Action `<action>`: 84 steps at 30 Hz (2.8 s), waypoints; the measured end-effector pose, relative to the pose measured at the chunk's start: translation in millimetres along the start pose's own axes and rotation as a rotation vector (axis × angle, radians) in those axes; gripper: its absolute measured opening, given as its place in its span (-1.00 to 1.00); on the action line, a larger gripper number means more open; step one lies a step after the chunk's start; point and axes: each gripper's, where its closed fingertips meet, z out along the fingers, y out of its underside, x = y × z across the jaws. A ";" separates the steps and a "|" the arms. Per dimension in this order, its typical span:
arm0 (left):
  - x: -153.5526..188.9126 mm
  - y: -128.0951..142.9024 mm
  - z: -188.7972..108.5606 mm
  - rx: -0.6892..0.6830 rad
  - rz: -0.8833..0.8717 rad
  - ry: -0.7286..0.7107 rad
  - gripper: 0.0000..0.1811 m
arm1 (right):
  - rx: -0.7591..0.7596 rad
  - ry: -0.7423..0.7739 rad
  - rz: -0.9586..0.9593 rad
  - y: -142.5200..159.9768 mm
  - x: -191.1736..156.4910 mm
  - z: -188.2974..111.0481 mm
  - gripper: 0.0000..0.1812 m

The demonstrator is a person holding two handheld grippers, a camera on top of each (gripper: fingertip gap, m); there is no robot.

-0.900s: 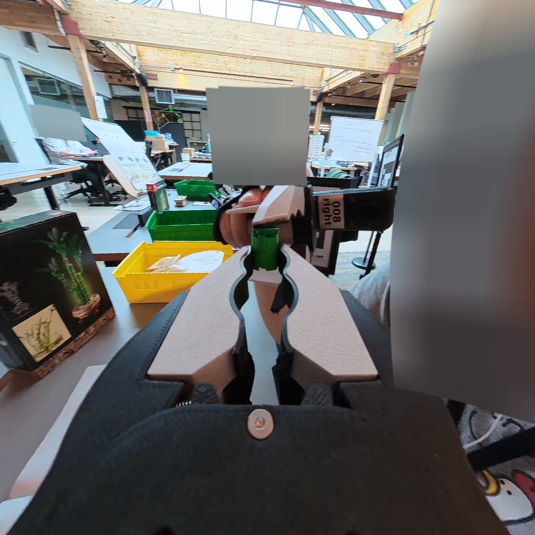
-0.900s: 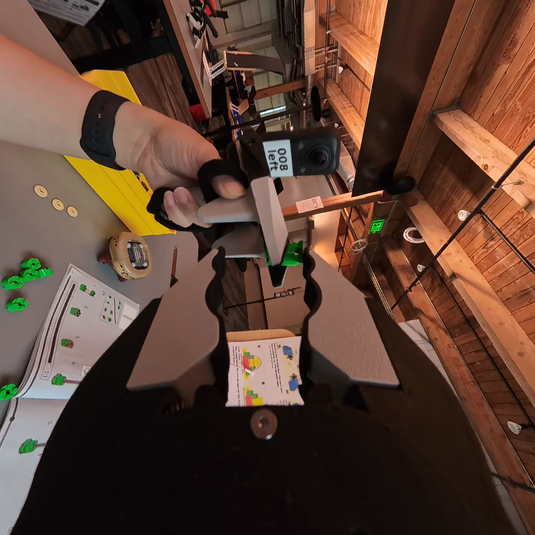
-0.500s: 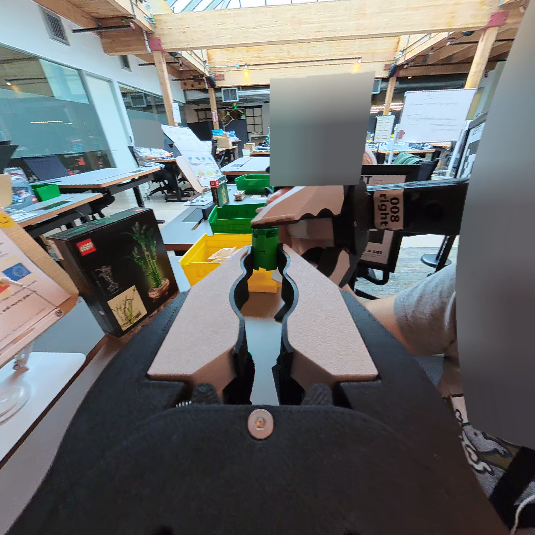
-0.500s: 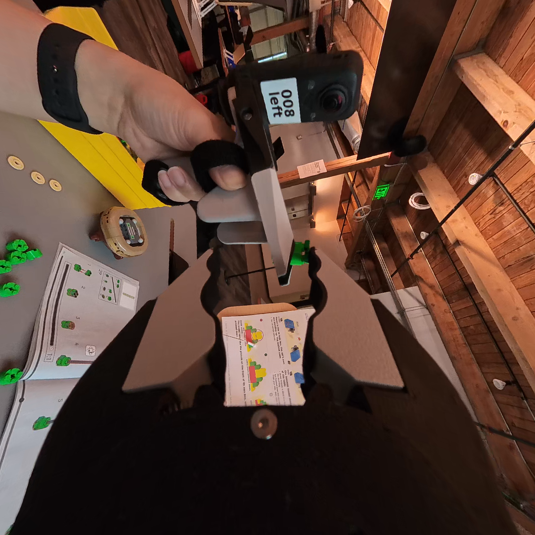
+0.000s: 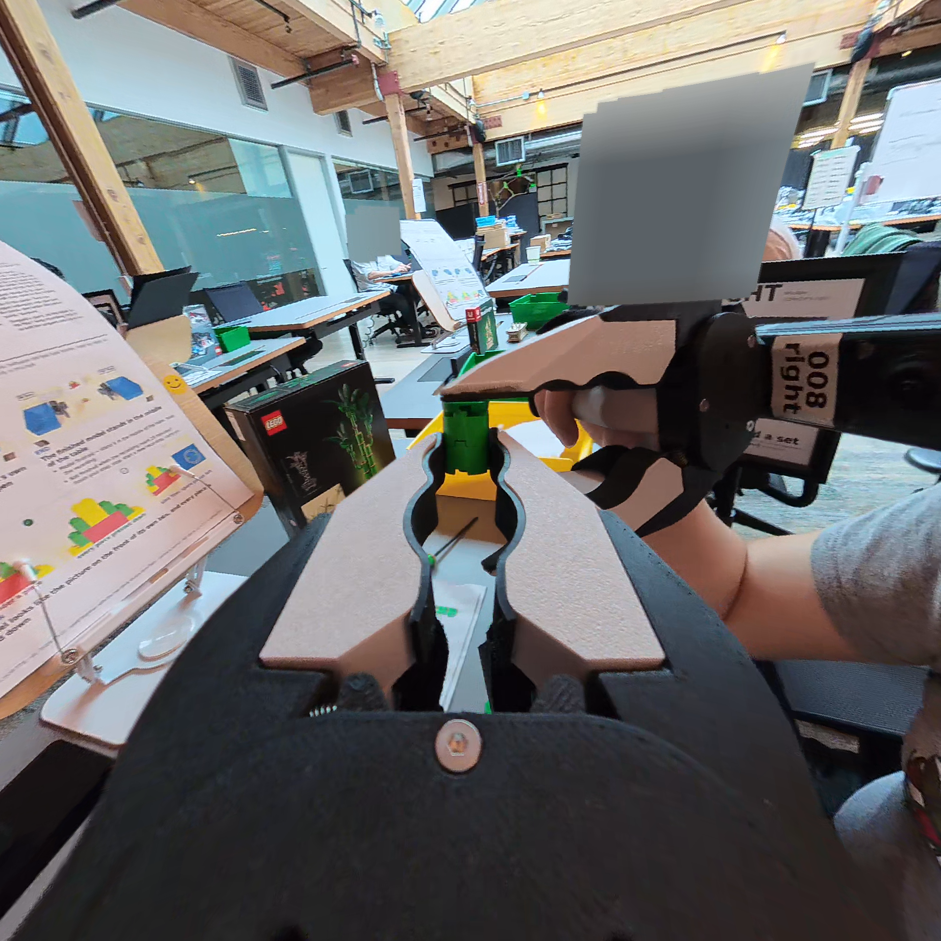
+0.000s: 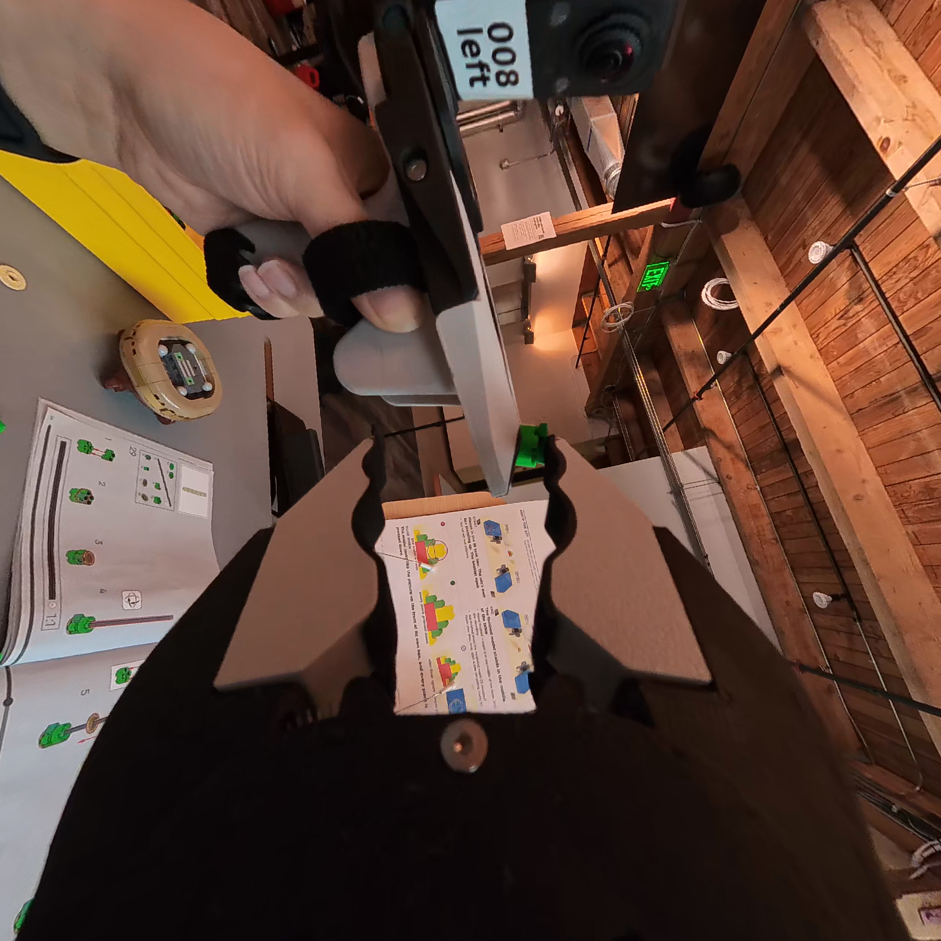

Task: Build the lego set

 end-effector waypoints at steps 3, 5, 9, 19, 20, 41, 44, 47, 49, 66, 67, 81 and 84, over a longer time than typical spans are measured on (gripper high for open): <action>-4.2 0.9 -0.3 -0.014 0.031 -0.045 -0.84 | -0.018 0.010 -0.003 1.6 0.2 2.9 -0.32; -5.8 1.2 -0.7 -0.020 0.044 -0.063 -0.84 | -0.023 0.011 0.003 2.0 0.1 4.2 -0.32; -7.4 0.4 -1.4 -0.020 0.058 -0.083 -0.84 | -0.040 0.020 0.004 3.2 1.1 5.2 -0.33; -17.2 0.2 -3.0 -0.056 0.175 -0.227 -0.85 | -0.086 0.046 -0.007 7.0 1.5 11.1 -0.31; -17.7 -0.1 -3.3 -0.056 0.183 -0.236 -0.84 | -0.086 0.051 -0.015 7.1 1.5 11.6 -0.30; -30.6 16.8 -4.6 -0.167 0.101 -0.299 -0.85 | -0.079 0.200 -0.050 15.5 9.3 22.0 -0.73; -32.0 19.5 -3.9 -0.172 0.069 -0.289 -0.84 | -0.069 0.190 -0.039 17.8 8.0 22.9 -0.73; -27.7 15.9 -2.0 -0.133 0.030 -0.240 -0.85 | -0.009 0.171 0.009 15.7 9.6 19.4 -0.75; -23.1 14.6 -1.0 -0.121 0.025 -0.196 -0.84 | 0.023 0.163 0.015 13.6 9.6 15.9 -0.75; 5.6 -5.2 -30.3 0.027 -0.271 0.222 -0.79 | 0.266 0.078 0.215 -8.1 14.3 -4.0 -0.75; 6.6 -8.0 -32.8 0.051 -0.306 0.261 -0.79 | 0.302 0.061 0.230 -11.8 13.3 -6.8 -0.75; 24.0 -2.9 -26.9 0.033 -0.383 0.443 -0.85 | 0.393 0.026 0.244 -18.4 12.1 -15.8 -0.75; 24.4 -1.7 -25.9 0.022 -0.396 0.445 -0.85 | 0.390 0.028 0.224 -17.8 11.2 -16.7 -0.75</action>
